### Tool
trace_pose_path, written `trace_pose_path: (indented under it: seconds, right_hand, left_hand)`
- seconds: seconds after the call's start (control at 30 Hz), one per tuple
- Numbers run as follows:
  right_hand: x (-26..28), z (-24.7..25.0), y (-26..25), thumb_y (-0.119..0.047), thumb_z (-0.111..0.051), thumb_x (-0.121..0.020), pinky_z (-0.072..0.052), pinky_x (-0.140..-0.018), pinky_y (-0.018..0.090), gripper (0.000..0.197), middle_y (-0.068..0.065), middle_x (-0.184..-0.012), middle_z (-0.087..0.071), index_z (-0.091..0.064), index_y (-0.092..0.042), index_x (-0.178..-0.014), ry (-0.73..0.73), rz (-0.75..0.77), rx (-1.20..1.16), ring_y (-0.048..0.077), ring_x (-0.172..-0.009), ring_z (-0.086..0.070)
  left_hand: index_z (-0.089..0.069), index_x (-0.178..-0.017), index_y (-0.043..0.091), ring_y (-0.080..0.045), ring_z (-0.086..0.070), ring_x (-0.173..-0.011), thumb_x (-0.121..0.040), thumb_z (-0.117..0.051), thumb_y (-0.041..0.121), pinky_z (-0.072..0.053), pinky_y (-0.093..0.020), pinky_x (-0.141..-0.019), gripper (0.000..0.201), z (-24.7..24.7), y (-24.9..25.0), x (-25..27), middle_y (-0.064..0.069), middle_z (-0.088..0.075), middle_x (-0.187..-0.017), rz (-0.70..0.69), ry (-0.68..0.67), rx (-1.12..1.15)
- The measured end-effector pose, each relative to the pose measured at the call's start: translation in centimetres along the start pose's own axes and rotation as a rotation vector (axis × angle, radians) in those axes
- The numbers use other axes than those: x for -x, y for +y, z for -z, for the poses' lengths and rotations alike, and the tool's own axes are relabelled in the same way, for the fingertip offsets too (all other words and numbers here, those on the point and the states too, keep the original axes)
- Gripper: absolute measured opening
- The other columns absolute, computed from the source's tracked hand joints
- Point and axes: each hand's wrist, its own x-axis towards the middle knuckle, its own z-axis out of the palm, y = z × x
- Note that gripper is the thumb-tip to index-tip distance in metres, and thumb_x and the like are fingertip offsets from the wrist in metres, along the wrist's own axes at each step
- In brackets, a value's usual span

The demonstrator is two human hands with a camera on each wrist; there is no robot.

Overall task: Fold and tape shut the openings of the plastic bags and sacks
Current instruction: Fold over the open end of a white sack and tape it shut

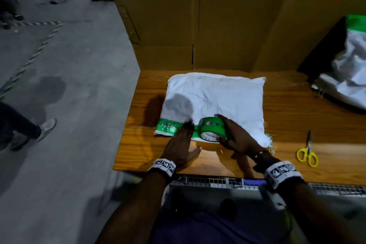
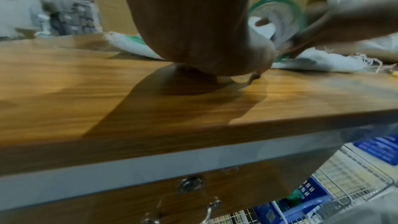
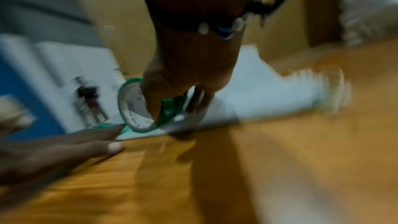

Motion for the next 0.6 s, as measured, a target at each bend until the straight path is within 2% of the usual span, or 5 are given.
trace_pose_path:
  seconds: [0.13, 0.27, 0.33, 0.47, 0.6]
  right_hand:
    - [1.9, 3.1, 0.5, -0.055, -0.069, -0.091, -0.053, -0.095, 0.037, 0.085, 0.005, -0.139, -0.052, -0.033, -0.023, -0.161, -0.03, -0.027, 0.08, 0.022, -0.119, -0.058]
    - [2.3, 0.2, 1.5, -0.049, -0.083, -0.082, -0.058, -0.099, 0.044, 0.082, 0.001, -0.138, -0.06, -0.044, -0.022, -0.15, 0.094, -0.25, -0.246, 0.016, -0.123, -0.063]
    - [2.5, -1.1, 1.3, -0.048, -0.082, -0.081, -0.06, -0.093, 0.048, 0.076, 0.003, -0.133, -0.065, -0.048, -0.022, -0.144, 0.14, -0.331, -0.284, 0.018, -0.119, -0.067]
    - [2.2, -1.4, 0.2, -0.031, -0.08, -0.09, -0.06, -0.082, 0.039, 0.055, 0.005, -0.118, -0.07, -0.052, -0.013, -0.135, 0.142, -0.295, -0.211, 0.021, -0.105, -0.07]
    - [2.4, 2.9, 1.2, -0.057, -0.068, -0.087, -0.05, -0.086, 0.036, 0.074, 0.014, -0.122, -0.066, -0.053, -0.006, -0.139, 0.079, -0.128, 0.061, 0.029, -0.107, -0.062]
  left_hand:
    - [0.004, -0.167, 0.015, -0.017, 0.003, -0.162, -0.097, -0.047, 0.065, -0.014, -0.044, -0.13, 0.1, -0.1, 0.0, -0.1, -0.004, 0.004, -0.175, -0.036, 0.005, 0.039]
    - [-0.008, -0.167, 0.009, -0.022, -0.002, -0.162, -0.095, -0.048, 0.061, -0.013, -0.046, -0.13, 0.097, 0.0, 1.3, -0.7, -0.009, -0.005, -0.175, 0.013, 0.063, 0.05]
    - [-0.009, -0.166, 0.006, -0.024, -0.001, -0.162, -0.095, -0.046, 0.062, -0.009, -0.044, -0.131, 0.098, -0.3, 2.8, -1.5, -0.012, -0.004, -0.175, 0.011, 0.044, 0.07]
    - [-0.004, -0.166, 0.008, -0.023, -0.001, -0.162, -0.094, -0.05, 0.07, -0.014, -0.046, -0.13, 0.106, -1.6, 4.5, -2.1, -0.01, -0.002, -0.175, 0.039, -0.001, 0.084]
    - [0.01, -0.166, 0.012, -0.018, 0.01, -0.161, -0.097, -0.05, 0.069, -0.009, -0.043, -0.131, 0.108, -1.4, 3.6, -1.6, -0.005, 0.012, -0.175, -0.028, -0.004, 0.062]
